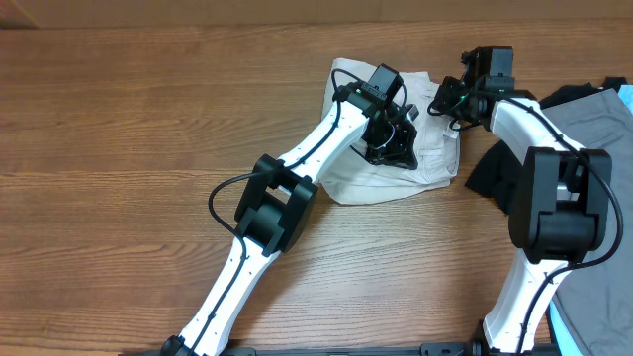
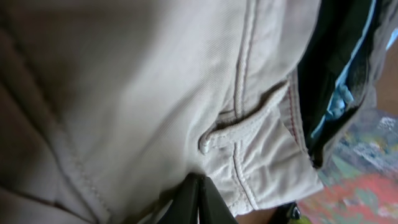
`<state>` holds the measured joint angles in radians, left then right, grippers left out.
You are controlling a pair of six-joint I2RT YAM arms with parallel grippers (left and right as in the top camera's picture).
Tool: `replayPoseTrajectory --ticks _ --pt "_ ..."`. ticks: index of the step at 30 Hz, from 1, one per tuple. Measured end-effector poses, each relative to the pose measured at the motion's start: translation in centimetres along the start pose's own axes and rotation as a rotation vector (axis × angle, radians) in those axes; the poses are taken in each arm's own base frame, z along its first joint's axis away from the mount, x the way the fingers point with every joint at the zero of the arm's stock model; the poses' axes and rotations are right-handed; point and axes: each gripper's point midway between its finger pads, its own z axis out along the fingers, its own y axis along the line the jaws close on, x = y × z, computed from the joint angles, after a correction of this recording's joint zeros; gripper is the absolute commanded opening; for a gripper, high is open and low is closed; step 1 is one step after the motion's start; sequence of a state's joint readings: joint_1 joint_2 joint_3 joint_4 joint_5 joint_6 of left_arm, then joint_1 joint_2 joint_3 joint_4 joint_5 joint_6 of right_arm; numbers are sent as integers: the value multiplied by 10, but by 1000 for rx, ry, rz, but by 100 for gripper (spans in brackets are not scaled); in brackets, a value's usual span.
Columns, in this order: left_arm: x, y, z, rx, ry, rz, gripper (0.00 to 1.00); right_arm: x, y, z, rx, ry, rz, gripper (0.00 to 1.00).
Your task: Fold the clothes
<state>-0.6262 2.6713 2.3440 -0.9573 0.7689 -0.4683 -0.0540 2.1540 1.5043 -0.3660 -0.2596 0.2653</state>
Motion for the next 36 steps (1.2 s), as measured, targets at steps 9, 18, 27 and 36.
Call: replayPoseTrajectory --ticks 9,18,27,36 --pt "15 0 -15 13 61 9 4 -43 -11 -92 34 -42 72 100" --pt "23 25 -29 -180 48 -17 4 -30 -21 -115 68 25 121 100" --pt "28 64 -60 -519 2 -26 7 -31 -21 -115 68 24 121 100" --pt "23 134 -136 -933 -66 -84 7 -30 -21 -115 68 25 121 100"
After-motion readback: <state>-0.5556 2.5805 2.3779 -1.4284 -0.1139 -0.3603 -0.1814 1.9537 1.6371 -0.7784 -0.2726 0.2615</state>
